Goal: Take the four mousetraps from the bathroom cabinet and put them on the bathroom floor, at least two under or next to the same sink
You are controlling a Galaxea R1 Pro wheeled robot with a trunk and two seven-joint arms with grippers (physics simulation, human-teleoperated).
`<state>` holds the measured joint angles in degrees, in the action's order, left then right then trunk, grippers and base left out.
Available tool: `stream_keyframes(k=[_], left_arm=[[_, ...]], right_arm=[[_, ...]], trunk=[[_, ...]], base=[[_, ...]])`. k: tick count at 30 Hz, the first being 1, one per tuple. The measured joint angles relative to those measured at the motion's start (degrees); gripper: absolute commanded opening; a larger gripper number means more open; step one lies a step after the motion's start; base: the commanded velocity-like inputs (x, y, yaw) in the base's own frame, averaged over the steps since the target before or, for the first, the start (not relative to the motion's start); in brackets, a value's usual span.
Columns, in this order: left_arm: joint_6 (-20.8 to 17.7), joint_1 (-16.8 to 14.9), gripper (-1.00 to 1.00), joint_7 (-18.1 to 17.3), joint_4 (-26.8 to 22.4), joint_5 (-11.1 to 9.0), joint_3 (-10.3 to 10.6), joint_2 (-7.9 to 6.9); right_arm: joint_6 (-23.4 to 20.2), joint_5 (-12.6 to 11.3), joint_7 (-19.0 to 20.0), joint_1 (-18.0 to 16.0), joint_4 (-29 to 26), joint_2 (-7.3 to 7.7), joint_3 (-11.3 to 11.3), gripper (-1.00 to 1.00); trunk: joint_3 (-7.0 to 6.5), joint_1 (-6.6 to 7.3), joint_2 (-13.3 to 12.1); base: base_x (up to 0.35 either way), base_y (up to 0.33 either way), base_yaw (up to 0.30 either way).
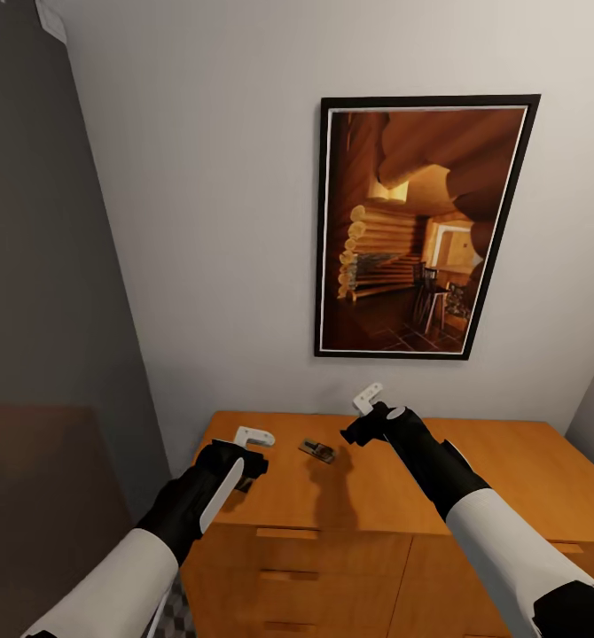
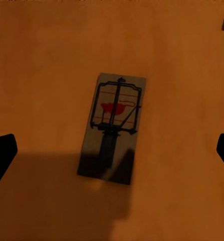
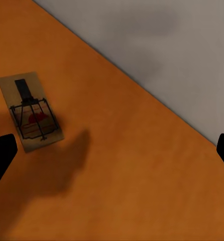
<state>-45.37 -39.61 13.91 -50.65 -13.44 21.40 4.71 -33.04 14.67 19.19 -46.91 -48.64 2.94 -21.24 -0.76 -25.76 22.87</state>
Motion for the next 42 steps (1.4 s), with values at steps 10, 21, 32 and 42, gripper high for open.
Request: stream_keyframes(k=[10,21,32,42], left_arm=[[0.02,0.0,1.0,-0.1,-0.02,-0.01,0.01,-0.28],[0.15,0.04,1.0,-0.12,-0.08,-0.04,-0.01,-0.52],[2.33,0.04,1.0,-0.02,-0.09,0.03,0.31,-0.41],[2.56,0.03,1.0,-0.09,-0.09,0.07,0.43,-0.25]], right_arm=[[0.0,0.01,0.0,0.0,0.12,0.0,0.0,1.0],[0.02,0.01,-0.01,0.04,0.19,0.0,0.0,1.0],[0.02,0.01,-0.01,0.04,0.22,0.0,-0.05,1.0],[0.02,0.01,-0.01,0.04,0.22,0.0,-0.08,1.0]], trunk=[[1.07,-1.31,2.38],[2.95,-3.72,6.73],[4.93,-6.14,11.15],[6.74,-8.34,15.18]], base=[[0.0,0.0,0.0],[0.0,0.0,0.0],[0.0,0.0,0.0],[0.0,0.0,0.0]])
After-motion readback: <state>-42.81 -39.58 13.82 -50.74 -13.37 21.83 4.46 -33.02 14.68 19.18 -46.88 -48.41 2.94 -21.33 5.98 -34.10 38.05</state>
